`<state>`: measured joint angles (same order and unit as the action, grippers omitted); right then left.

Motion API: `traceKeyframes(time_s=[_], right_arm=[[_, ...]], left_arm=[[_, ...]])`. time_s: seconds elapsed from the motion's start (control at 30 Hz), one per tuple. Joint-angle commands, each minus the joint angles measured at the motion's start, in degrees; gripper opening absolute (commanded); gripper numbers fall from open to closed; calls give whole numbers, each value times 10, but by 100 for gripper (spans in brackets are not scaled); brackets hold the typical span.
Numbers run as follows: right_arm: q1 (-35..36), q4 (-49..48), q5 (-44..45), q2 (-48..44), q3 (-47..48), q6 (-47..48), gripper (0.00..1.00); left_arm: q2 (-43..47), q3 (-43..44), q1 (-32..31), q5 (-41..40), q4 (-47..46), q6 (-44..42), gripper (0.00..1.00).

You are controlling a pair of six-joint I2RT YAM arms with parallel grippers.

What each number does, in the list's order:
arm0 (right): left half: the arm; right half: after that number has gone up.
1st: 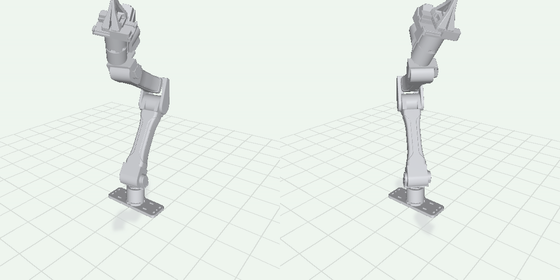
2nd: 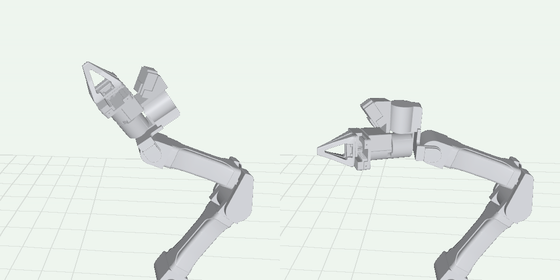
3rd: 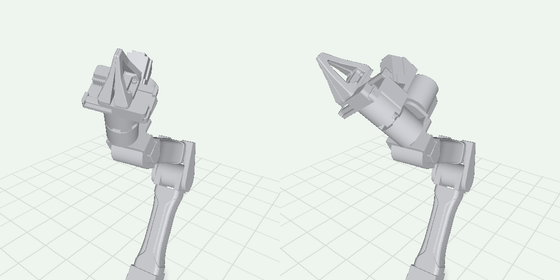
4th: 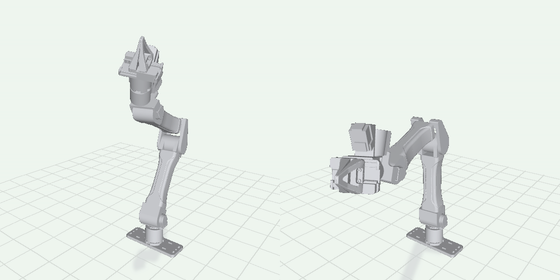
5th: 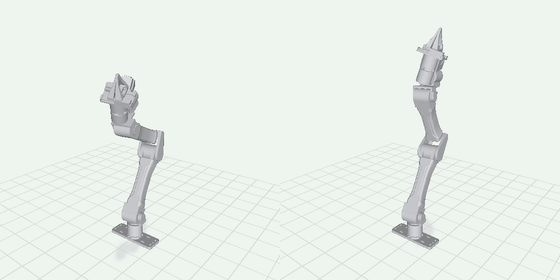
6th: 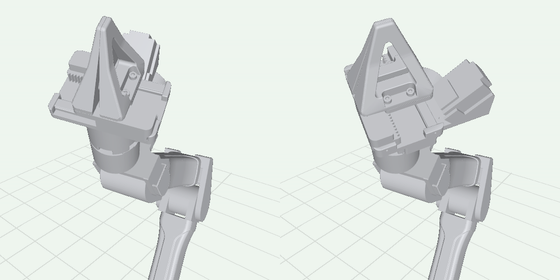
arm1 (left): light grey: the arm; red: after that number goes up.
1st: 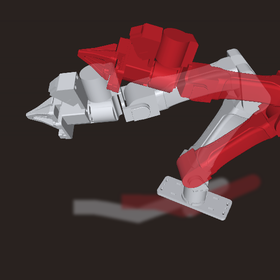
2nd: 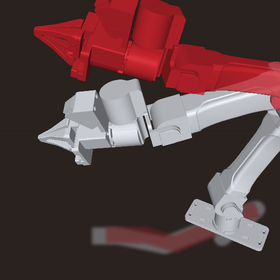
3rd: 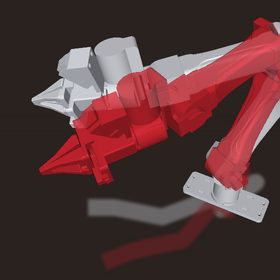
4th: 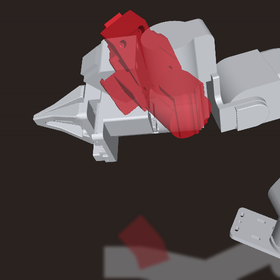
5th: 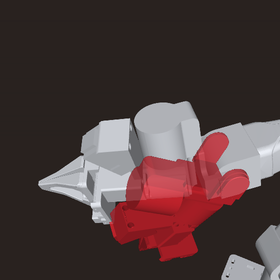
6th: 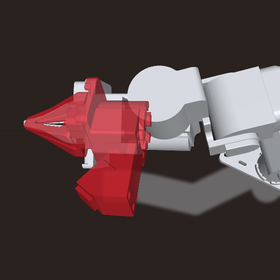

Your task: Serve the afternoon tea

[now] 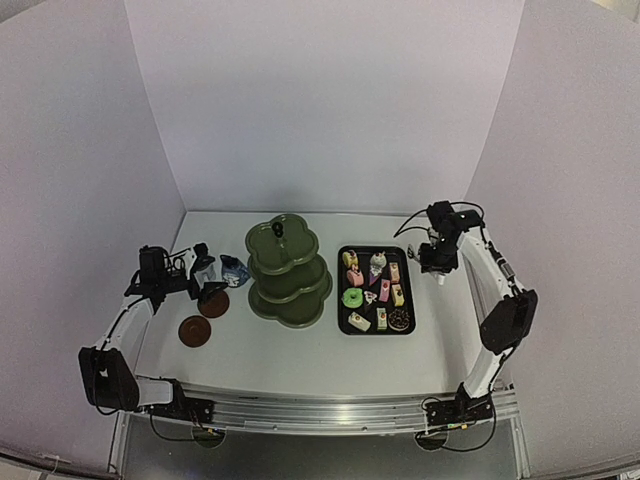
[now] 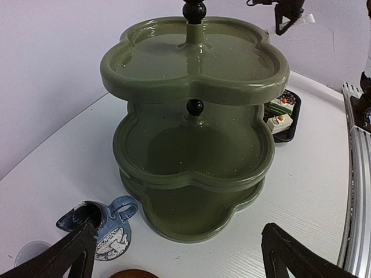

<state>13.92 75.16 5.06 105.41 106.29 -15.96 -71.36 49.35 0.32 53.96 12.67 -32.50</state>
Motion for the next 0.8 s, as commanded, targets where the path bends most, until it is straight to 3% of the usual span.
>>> traceKeyframes(time_s=[0.0, 0.23, 0.77], right_arm=[[72, 0, 78, -76, -66, 32, 34], [141, -5, 87, -120, -144, -5, 34], [155, -58, 51, -125, -232, -42, 34]], left_arm=[[27, -17, -1, -5, -70, 34, 100], [30, -18, -1, -15, -76, 46, 100], [23, -15, -1, -15, -77, 38, 100]])
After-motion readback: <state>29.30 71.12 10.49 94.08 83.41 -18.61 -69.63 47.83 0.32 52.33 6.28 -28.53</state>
